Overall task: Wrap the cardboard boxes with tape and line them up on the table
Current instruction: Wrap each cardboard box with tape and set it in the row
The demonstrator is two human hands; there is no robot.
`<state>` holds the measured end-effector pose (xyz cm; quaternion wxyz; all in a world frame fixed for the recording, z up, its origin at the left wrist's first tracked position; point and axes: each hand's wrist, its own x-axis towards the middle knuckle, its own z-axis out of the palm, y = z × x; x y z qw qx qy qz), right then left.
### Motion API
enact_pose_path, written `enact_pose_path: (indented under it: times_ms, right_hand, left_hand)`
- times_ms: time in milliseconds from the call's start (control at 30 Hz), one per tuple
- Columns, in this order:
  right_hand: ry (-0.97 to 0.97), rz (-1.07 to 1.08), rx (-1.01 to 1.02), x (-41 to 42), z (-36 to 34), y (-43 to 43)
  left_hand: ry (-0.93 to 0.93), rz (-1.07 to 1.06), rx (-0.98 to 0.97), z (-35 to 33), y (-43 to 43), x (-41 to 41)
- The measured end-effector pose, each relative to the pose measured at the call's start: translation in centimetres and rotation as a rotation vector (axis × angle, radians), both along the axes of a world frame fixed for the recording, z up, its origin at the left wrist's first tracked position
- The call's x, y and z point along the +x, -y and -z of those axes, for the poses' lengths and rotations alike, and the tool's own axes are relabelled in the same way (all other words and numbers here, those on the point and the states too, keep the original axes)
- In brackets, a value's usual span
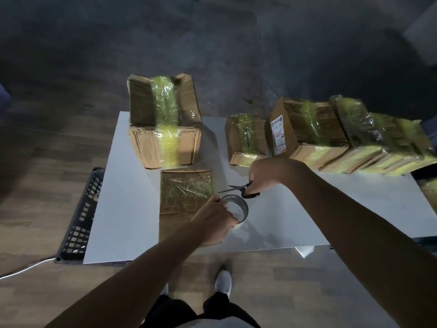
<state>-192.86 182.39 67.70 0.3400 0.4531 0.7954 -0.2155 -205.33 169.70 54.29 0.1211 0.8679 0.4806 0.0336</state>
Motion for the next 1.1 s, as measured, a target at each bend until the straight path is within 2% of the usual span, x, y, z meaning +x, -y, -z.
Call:
enact_pose_path:
  times_ms: [333, 533, 900, 1100]
  right_hand:
    - [0.054, -0.029, 0.051, -3.3, 1.0, 0.5]
    - [0.139, -0.035, -0.015, -5.3, 1.6, 0.4]
    - [0.286, -0.095, -0.038, -5.3, 2.8, -0.5]
    - [0.271, -0.085, -0.064, -4.8, 2.5, -1.0]
  left_hand:
    - [0.062, 0.002, 0.011, 0.3, 0.1, -0.4]
    - [0.094, 0.008, 0.029, 0.6, 0.1, -0.5]
    - [0.082, 0.020, 0.042, 0.6, 0.0, -0.6]
    - [0.105, 0.042, 0.013, 0.8, -0.2, -0.7]
